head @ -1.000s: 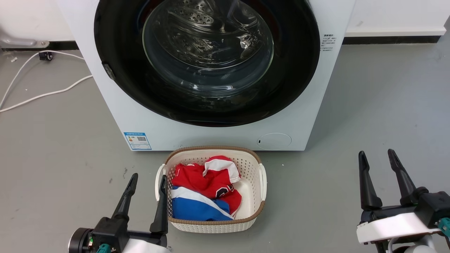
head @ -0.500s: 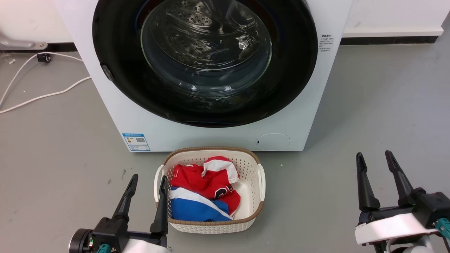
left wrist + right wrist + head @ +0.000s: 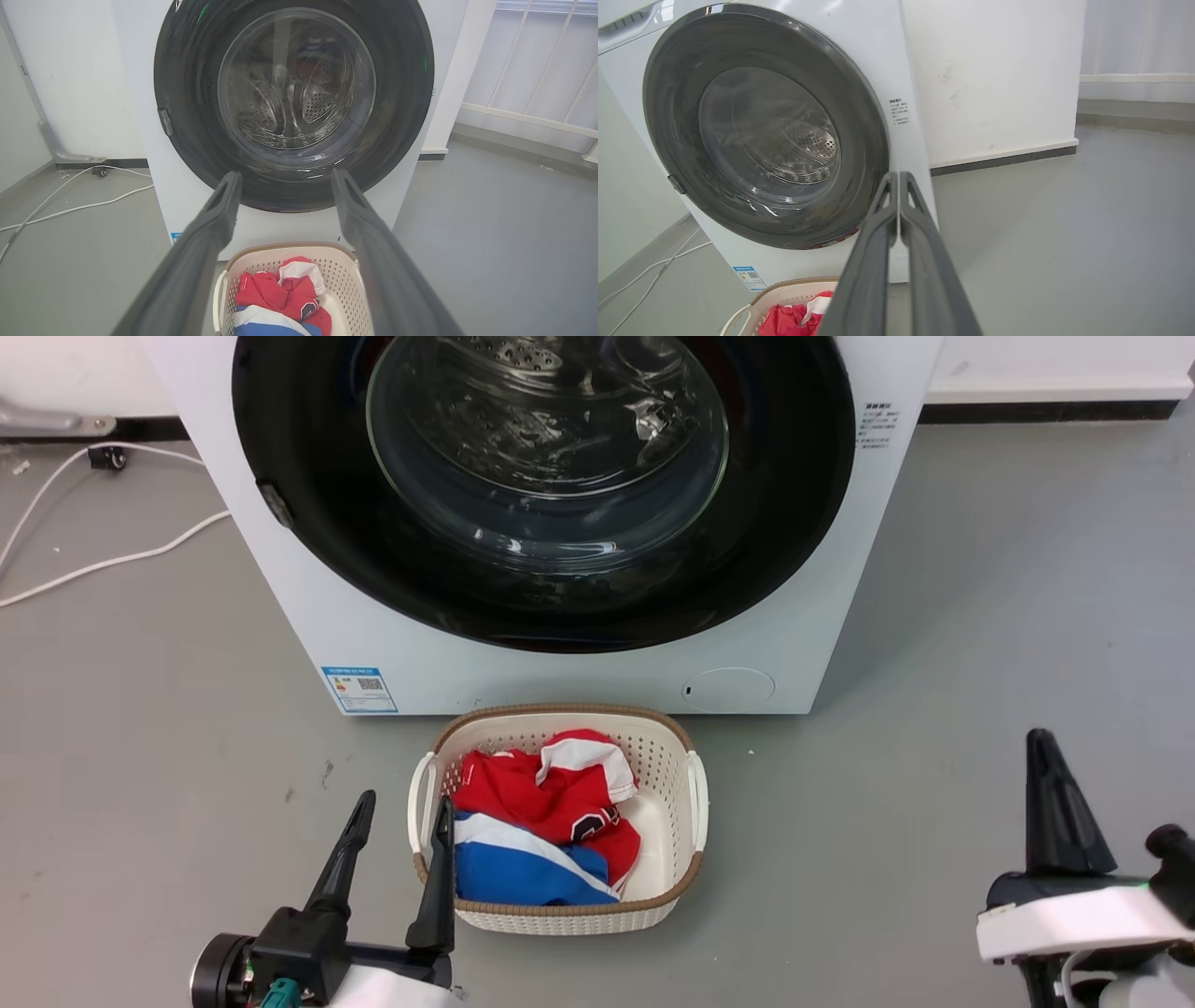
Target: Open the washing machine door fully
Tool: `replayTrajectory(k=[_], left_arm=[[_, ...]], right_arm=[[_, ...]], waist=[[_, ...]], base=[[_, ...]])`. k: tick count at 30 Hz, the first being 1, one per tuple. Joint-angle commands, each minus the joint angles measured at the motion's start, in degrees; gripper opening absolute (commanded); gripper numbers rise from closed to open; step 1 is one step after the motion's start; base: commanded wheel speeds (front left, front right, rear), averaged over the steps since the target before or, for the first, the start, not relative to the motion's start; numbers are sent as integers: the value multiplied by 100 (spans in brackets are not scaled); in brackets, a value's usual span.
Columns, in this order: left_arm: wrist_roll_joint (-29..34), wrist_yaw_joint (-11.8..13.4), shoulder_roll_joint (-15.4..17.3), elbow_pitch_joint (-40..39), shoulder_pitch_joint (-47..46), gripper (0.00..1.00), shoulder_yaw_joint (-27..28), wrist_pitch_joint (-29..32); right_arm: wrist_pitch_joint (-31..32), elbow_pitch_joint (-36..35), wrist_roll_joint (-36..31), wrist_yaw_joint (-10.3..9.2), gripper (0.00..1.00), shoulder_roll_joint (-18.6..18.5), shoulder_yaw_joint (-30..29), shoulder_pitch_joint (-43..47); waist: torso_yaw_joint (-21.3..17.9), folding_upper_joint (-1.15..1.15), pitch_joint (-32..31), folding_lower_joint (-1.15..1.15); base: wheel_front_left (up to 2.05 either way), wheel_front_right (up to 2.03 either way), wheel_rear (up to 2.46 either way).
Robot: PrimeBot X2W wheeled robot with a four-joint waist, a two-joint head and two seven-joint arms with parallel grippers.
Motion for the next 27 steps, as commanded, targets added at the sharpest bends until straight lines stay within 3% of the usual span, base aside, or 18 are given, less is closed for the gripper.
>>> replayTrajectory(k=[1, 10, 18, 27], left_arm=[[-36, 2, -7, -14, -67, 100, -13, -18], [-70, -18, -8, -105, -382, 100, -59, -18], [-40, -91, -7, -109, -785, 100, -94, -18], [-84, -107, -8, -124, -1101, 100, -222, -18]], right_arm=[[-12, 13, 18, -2, 0, -4, -22, -101], [95, 364, 731, -2, 0, -70, -732, -1128], [1736, 721, 1914, -2, 0, -764, -1282, -2881], [3419, 1289, 2499, -2, 0, -1521, -1497, -4713]], waist=[[28, 0, 45, 0], [216, 0, 526, 0], [430, 0, 1070, 0], [707, 0, 1517, 0]], base=[[0, 0, 0], [0, 0, 0], [0, 0, 0], [0, 0, 0]])
